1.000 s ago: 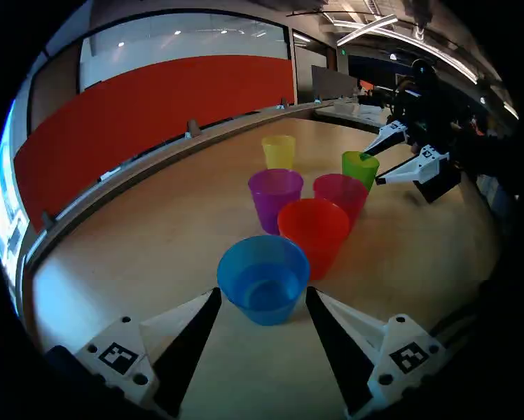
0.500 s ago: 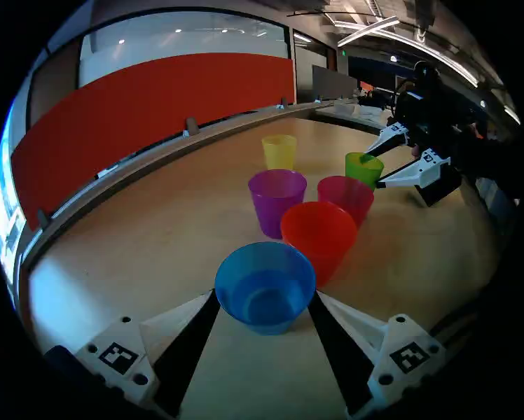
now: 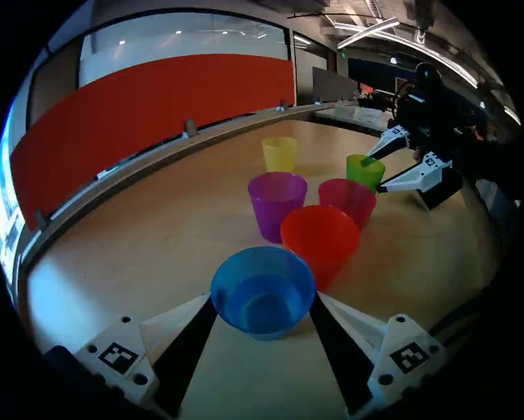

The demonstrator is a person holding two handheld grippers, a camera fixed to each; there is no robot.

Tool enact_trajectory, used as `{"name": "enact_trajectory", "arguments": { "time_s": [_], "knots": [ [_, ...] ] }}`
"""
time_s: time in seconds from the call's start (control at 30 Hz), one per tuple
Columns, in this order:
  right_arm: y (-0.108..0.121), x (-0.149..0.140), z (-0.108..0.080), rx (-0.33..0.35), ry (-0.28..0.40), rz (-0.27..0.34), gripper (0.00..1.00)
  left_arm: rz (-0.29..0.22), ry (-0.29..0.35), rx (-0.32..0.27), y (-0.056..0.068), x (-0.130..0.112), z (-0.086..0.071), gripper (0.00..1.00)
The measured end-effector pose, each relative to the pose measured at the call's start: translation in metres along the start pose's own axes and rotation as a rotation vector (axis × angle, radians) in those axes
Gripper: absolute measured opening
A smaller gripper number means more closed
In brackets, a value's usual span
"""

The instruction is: Pour water

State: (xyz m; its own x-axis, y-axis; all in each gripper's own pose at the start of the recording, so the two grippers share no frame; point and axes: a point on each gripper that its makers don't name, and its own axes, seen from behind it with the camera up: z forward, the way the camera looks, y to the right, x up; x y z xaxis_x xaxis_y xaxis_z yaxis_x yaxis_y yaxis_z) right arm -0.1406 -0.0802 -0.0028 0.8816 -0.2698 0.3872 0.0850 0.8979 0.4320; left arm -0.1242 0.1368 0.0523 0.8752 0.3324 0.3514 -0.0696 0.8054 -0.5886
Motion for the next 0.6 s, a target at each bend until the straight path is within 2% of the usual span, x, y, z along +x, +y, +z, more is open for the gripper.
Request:
{"name": "enact_trajectory", "arguments": {
  "time_s": [0.6],
  "knots": [
    [0.0003,-0.0014,0.0002,-0.004,0.003,0.005,1.00,0.015,0.009,0.012,0.0007,0.0012,-0.0008,0.85]
  ]
}}
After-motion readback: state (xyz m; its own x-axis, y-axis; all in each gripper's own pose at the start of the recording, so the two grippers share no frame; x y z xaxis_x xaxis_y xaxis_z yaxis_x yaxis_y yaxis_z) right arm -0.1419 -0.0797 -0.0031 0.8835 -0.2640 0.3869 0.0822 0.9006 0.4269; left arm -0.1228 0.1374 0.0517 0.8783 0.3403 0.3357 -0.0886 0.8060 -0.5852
